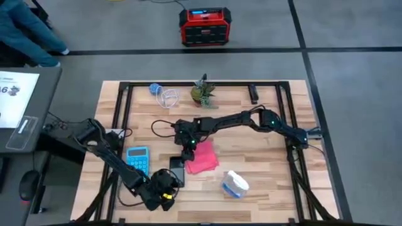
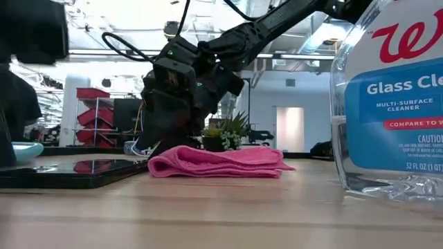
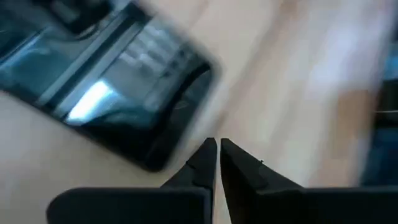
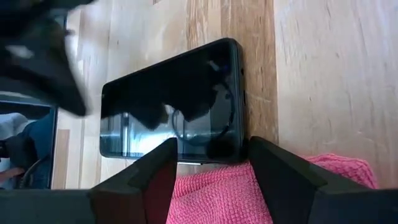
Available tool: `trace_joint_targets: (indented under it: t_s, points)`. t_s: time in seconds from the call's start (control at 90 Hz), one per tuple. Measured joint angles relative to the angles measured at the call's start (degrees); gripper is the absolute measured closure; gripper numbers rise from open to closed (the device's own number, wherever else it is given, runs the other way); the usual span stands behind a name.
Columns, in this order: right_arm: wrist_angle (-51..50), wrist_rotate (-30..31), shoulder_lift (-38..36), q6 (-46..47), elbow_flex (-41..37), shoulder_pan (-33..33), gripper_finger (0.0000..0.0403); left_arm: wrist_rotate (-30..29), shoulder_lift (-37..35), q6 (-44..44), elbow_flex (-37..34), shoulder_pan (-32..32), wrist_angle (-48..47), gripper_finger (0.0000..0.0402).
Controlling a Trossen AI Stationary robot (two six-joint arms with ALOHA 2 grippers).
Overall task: Apply microfiber cloth
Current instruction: Spray the front of the cellphone using the spray bottle
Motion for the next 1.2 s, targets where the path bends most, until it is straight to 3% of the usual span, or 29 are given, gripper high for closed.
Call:
trace_joint_targets:
  t_s: [0.456,0.756,0.856,1.2]
  points:
    - [1.33,-2.58,0.04,-0.47,-0.02,0.17,0.0207,-0.05,1.62,8.4,0.25,3.99,-1.53,0.0401]
    - [1.4,-0.46,0.04,1.28,-0.02,-0.8,0.0207,-3.05,-3.78,9.27,2.58,3.43,-6.23,0.0401]
    - [1.54,-0.32,0.04,1.32,-0.02,-0.77,0.0207,-1.28,-2.83,8.46,2.38,3.53,-9.66,0.0401]
    - [2.42,0.31,0.04,1.08,-0.02,-0.6,0.0207,-2.33,1.66,10.66,2.74,4.41,-6.79,0.0401]
